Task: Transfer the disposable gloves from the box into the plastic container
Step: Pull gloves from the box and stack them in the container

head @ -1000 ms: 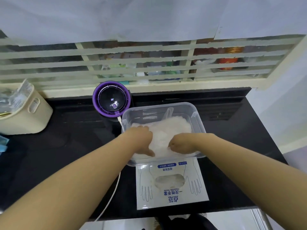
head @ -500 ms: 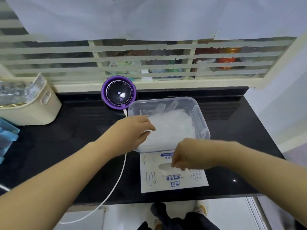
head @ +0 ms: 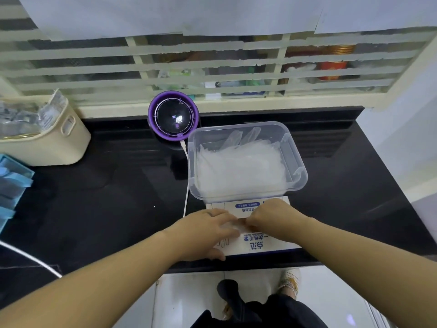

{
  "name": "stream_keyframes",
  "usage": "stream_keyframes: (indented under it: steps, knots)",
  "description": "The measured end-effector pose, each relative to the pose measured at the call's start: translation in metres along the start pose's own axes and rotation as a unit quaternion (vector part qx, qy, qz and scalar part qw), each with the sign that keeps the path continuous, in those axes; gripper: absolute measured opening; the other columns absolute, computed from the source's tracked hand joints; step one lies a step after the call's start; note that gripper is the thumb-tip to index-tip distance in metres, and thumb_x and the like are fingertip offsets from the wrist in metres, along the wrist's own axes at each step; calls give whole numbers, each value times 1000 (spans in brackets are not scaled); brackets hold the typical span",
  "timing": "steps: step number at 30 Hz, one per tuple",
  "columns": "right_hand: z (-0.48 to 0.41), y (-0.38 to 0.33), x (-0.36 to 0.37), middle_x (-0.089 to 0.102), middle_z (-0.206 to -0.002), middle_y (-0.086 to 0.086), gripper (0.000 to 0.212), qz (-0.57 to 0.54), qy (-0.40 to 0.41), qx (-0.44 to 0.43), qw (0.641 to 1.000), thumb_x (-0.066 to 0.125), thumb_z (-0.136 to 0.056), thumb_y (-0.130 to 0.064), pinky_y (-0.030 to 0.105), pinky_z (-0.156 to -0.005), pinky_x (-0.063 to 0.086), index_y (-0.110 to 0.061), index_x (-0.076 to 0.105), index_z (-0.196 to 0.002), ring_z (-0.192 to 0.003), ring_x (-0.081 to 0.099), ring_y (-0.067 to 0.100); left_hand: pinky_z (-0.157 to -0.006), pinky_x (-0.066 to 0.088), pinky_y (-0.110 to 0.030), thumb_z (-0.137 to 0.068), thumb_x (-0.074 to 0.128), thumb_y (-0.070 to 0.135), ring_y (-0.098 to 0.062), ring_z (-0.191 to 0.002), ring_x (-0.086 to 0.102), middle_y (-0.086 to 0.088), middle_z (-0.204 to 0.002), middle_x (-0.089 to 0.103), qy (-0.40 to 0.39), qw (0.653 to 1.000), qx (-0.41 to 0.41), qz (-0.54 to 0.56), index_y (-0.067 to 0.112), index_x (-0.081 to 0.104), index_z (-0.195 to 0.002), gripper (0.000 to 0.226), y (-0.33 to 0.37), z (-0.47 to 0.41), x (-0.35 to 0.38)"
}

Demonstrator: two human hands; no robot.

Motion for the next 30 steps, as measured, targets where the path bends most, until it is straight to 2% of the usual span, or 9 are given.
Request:
stream_keyframes:
  steps: [3,7,13,16,18,22,25,28,30]
  knots:
    - [-1,0,-2,67,-95,-1,18,-27,14,16,999,43,-97,-20,36,-71,52,-20,59,-106,-80,62,23,-116,16,-28,-92,57,47,-21,-144,18,1,-159,15,-23,999,-15,29,28,25,-150,69,-2,0,1]
    - [10,5,-17,68,-87,-1,24,-66,88,16,994,39,-100,-28,32,-62,45,-21,61,-99,-71,59,21,-113,25,-30,-87,62,50,-20,-141,26,7,-161,-3,-32,995,-65,74,31,8,-153,88,-9,2,1]
    - [36,5,-24,65,-95,-5,23,-135,143,65,978,29,-102,-35,30,-73,48,-25,49,-108,-76,56,17,-116,19,-27,-86,64,51,-15,-144,18,7,-161,3,-27,994,-70,83,22,-1,-155,98,-10,3,0]
    - [42,9,-20,59,-110,-11,25,-203,166,114,958,37,-99,-41,24,-72,44,-29,48,-118,-81,54,10,-117,22,-29,-85,65,52,-16,-144,20,7,-161,6,-27,993,-71,86,21,1,-155,100,-10,1,0]
    - [38,9,-17,51,-117,-13,37,-237,167,133,948,47,-94,-48,24,-75,46,-30,50,-126,-84,53,7,-117,18,-27,-84,65,52,-15,-144,17,6,-161,7,-22,994,-70,82,21,1,-154,100,-10,0,0]
    - [26,0,-24,57,-106,-8,23,-263,216,124,932,54,-94,-34,25,-79,46,-20,69,-105,-90,55,12,-116,13,-24,-83,67,51,-14,-145,13,5,-160,9,-23,993,-75,84,19,3,-154,101,-10,0,0]
    - [33,4,-28,57,-89,-17,10,-340,269,155,888,61,-90,-29,15,-73,40,-23,68,-88,-82,49,4,-115,19,-26,-81,69,50,-16,-143,18,5,-159,14,-25,993,-79,80,19,7,-154,100,-10,0,-1]
    - [56,20,-35,62,-77,-15,12,-447,346,204,799,70,-83,-20,13,-67,42,-27,64,-76,-74,54,4,-108,30,-28,-79,70,52,-20,-134,31,1,-150,28,-22,995,-83,53,15,27,-146,87,-10,-1,-3]
    - [70,28,-37,66,-77,-13,8,-501,373,241,743,70,-83,-18,15,-66,47,-23,68,-77,-73,57,5,-105,34,-29,-78,70,53,-20,-129,36,1,-143,34,-20,995,-89,51,15,36,-138,78,-11,-1,-4]
Point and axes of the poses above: each hand's wrist, its own z-axis away from the middle knuckle, its own x-axis out of the palm, y = z × x, the point moved 7 cm from there along -z, towards the middle knuckle
